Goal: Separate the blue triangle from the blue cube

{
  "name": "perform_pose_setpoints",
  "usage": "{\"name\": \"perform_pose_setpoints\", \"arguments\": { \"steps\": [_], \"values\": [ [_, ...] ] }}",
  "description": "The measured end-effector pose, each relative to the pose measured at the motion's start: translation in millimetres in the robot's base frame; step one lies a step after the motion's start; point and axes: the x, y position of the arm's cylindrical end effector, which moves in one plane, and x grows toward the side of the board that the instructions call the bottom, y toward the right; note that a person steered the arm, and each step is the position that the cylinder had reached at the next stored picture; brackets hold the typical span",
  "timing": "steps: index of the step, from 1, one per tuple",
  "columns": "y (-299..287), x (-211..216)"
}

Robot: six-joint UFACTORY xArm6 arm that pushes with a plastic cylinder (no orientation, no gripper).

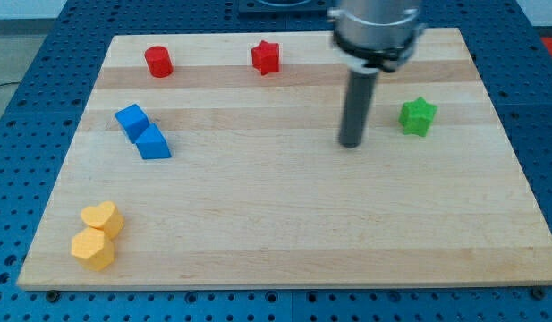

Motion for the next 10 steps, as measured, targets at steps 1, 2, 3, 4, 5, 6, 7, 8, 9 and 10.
{"name": "perform_pose_setpoints", "arguments": {
  "steps": [1, 2, 3, 4, 5, 6, 7, 8, 9, 10],
  "values": [
    [-62, 0],
    [-87, -22],
    [-143, -39],
    [-212, -40],
    [-251, -14],
    [-257, -5],
    [-266, 27],
    [-280, 36],
    [-312, 49],
    [-301, 72]
  ]
}}
